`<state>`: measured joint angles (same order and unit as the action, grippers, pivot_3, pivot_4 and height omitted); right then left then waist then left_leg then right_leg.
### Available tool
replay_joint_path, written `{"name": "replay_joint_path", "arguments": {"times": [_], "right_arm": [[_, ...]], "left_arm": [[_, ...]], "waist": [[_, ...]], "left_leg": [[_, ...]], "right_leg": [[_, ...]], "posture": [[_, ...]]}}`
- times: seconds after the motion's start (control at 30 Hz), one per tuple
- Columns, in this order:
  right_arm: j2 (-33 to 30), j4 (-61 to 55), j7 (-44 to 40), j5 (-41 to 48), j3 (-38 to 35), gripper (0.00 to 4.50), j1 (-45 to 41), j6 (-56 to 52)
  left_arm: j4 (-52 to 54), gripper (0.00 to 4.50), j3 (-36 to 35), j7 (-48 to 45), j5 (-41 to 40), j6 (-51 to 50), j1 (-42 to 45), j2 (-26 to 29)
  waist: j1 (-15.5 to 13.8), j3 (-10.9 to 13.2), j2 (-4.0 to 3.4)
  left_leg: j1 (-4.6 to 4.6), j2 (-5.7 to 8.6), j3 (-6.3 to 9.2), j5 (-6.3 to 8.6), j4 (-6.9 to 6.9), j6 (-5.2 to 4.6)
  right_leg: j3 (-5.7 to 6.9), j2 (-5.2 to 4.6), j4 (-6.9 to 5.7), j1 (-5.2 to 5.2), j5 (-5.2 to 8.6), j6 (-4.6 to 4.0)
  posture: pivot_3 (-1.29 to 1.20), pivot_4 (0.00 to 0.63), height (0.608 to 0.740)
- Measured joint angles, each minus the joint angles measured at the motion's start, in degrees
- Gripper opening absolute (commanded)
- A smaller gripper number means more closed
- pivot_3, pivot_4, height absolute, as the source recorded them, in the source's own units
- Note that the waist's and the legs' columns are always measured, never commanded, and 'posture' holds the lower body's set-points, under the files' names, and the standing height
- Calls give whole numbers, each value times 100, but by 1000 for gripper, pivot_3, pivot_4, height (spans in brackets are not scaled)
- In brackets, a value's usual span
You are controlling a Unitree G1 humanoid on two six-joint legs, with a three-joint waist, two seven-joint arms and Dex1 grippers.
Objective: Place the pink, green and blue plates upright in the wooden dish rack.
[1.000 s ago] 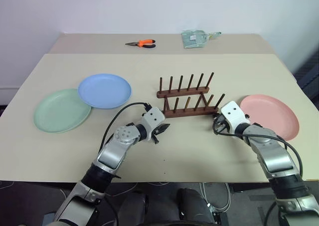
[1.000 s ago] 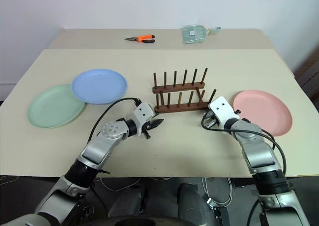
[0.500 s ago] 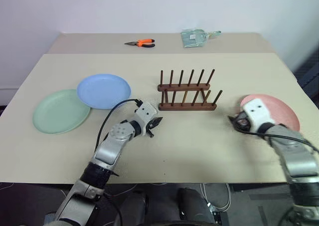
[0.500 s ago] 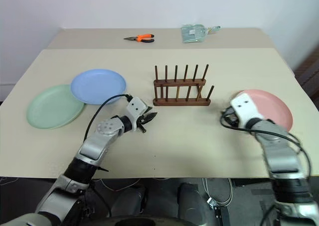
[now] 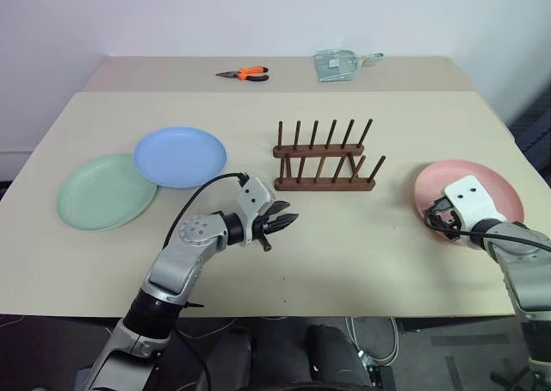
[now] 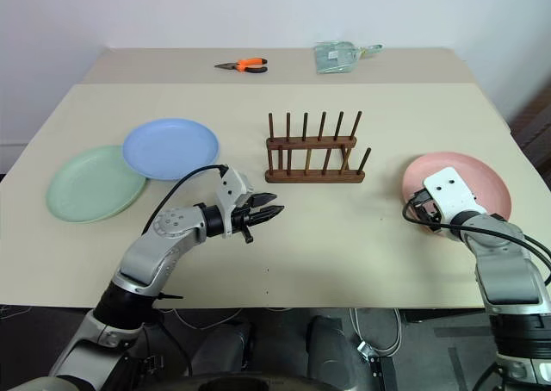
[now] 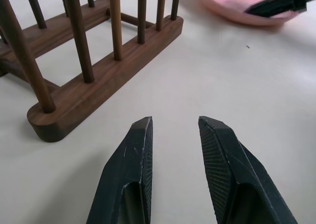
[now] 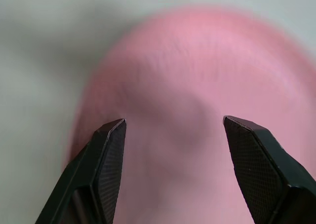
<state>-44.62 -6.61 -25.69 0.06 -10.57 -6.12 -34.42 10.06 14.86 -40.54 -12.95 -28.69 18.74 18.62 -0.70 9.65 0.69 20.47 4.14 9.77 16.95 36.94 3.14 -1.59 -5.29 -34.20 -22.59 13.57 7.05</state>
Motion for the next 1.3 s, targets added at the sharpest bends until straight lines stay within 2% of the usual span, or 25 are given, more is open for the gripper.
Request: {"name": "replay_joint_path", "arguments": {"times": [0.07,0.17,0.2,0.4,0.5,0.63,0.73,0.83,0.97,1.0,1.17,1.23,1.3], "right_arm": [[-42,13,46,-40,-24,3181,-53,65],[-134,-233,-313,309,-341,4011,-88,-165],[-202,-385,-447,428,-439,4434,-85,-259],[-513,-1374,-1075,1075,-662,4477,235,-1297],[-447,-1522,-1034,1205,-604,4477,327,-1773],[-199,-1282,-598,1017,-352,4477,328,-1886],[-185,-938,-437,857,-139,3635,302,-1720],[-222,-707,-333,665,28,2236,280,-1380],[-253,-486,-204,463,81,143,254,-1221],[-257,-491,-172,441,78,23,249,-1157],[-312,-486,-91,225,87,23,104,-754],[-322,-499,-165,303,31,23,-247,-391],[-204,-669,-363,755,-244,23,-854,-285]], "left_arm": [[20,1476,4,-1,1,4,-4,41],[19,1476,3,3,-1,4,-7,46],[19,1476,3,2,-4,4,-5,44],[224,1476,13,-472,-279,-170,-1,272],[558,1476,25,-939,-501,-244,-1,594],[750,1476,78,-1362,-683,-300,1,857],[787,1476,148,-1472,-708,-299,3,911],[786,1476,185,-1446,-667,-228,6,912],[685,1476,200,-1351,-534,-109,5,903],[656,1476,211,-1315,-496,-89,5,891],[584,1476,236,-1198,-432,-41,3,821],[570,1476,231,-1154,-396,-40,-6,826],[566,1476,230,-1129,-386,-18,-17,825]], "waist": [[-2,0,0],[-11,2,-2],[-6,2,-2],[-3,6,4],[0,6,3],[-3,7,3],[-7,7,3],[-10,8,6],[-9,8,6],[-6,8,6],[8,15,-1],[37,25,-15],[72,33,-24]], "left_leg": [[-1,0,0,0,1,0],[1,0,1,0,2,0],[1,0,1,0,1,-1],[1,-2,0,1,0,-2],[-1,-2,-1,1,1,-2],[1,-2,-1,1,1,-2],[0,0,-1,1,1,-2],[-1,0,-1,1,2,-2],[1,1,-1,1,2,-2],[1,0,-1,1,1,-2],[0,0,-3,1,2,-2],[-2,-1,-10,1,2,-2],[-4,-3,-9,1,-1,-2]], "right_leg": [[0,0,0,1,5,-2],[0,0,0,2,5,-1],[0,0,2,2,2,3],[2,-1,2,2,13,-1],[2,-3,2,3,14,-4],[2,-4,3,1,14,-6],[2,-7,4,3,12,-9],[2,-6,5,6,15,-5],[2,-7,5,3,14,-5],[2,-6,4,2,14,-5],[2,-6,3,2,14,-3],[0,-6,2,0,13,-1],[1,-5,0,-1,11,0]], "posture": [[0,150,740],[0,150,740],[0,150,740],[0,150,740],[0,150,740],[0,150,740],[0,150,740],[0,150,740],[0,150,740],[0,150,740],[0,150,740],[0,150,740],[0,150,740]]}}
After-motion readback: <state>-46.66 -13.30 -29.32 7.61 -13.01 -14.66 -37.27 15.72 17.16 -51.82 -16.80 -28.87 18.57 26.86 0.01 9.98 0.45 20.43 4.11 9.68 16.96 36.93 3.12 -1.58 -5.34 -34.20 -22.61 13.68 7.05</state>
